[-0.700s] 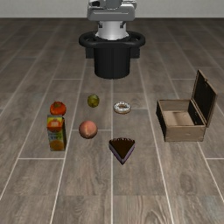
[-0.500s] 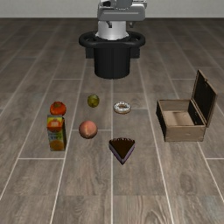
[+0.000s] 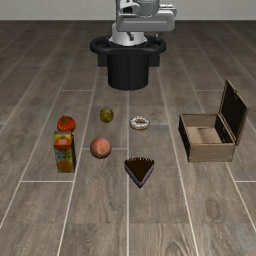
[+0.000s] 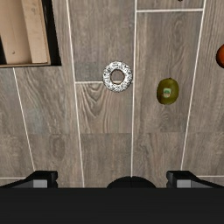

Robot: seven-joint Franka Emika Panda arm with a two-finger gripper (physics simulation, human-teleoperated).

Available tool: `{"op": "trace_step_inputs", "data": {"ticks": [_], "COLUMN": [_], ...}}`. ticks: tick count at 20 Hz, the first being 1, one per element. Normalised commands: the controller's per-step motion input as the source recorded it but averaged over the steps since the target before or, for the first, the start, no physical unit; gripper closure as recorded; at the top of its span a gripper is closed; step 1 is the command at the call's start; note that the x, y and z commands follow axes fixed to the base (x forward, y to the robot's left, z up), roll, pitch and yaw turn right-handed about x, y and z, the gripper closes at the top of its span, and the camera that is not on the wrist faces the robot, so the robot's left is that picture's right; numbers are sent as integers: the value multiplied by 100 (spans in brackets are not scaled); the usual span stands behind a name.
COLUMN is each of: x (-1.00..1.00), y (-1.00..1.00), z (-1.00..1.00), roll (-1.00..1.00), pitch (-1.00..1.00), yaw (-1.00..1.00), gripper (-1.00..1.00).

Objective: Pick up the donut and place it in the box

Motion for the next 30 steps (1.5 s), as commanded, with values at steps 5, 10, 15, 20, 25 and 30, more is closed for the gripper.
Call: {"op": "trace_step_inputs", "data": {"ticks": [5, 10, 15, 20, 25, 30], "x": [100, 0, 0, 0, 0, 0], "y": [0, -20, 0, 0, 0, 0], "z": [0, -80, -100, -100, -100, -100], "roll": [0, 0, 0, 0, 0, 0], "pitch": [0, 0, 0, 0, 0, 0], "yaw": [0, 0, 0, 0, 0, 0], "gripper": [-100, -100, -100, -100, -100, -100]}}
